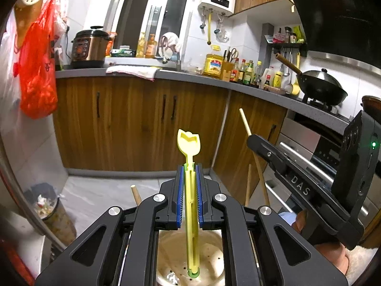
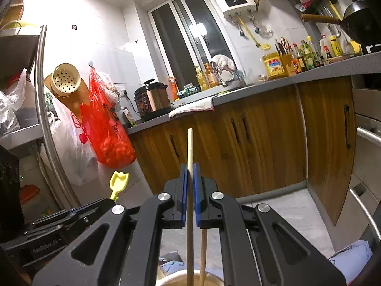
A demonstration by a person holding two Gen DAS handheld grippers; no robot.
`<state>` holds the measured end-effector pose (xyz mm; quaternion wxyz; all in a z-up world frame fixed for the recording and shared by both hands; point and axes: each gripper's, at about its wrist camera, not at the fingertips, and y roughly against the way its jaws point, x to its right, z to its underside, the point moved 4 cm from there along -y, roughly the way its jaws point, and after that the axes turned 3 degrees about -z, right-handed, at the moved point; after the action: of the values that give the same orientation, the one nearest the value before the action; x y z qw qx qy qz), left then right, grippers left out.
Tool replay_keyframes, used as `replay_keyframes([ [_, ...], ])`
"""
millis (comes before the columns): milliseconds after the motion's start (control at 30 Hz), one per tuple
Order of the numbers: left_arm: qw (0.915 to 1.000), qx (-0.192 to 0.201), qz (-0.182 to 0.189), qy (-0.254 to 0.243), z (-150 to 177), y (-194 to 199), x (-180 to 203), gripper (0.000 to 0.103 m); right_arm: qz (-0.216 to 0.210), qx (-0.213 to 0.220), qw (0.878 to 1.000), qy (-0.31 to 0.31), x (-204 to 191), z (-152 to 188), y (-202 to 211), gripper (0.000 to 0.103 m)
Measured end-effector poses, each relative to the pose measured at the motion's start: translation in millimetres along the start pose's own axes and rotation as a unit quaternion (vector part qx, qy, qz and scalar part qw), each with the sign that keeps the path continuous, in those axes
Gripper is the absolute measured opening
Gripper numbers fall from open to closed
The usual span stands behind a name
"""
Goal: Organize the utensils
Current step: 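Lift the yellow spoon and chopstick and carry both over the holder cups, then lower the yellow spoon and chopstick into the cups and open both tools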
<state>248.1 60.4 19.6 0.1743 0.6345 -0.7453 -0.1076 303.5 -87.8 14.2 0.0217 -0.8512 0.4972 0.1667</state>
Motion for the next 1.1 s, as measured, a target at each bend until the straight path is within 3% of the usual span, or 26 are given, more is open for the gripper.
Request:
replay_keyframes([
  [667,0.9998,0.001,0.015,0.012,21,10,-14,0.010,0.014,0.007,0.999,0.039,-3,20,10,0.005],
  [1100,0.9994,-0.017,0.031,0.007,43,30,-14,0.010,0.014,-0.022,0.997,0.077,-12,45,54,0.005],
])
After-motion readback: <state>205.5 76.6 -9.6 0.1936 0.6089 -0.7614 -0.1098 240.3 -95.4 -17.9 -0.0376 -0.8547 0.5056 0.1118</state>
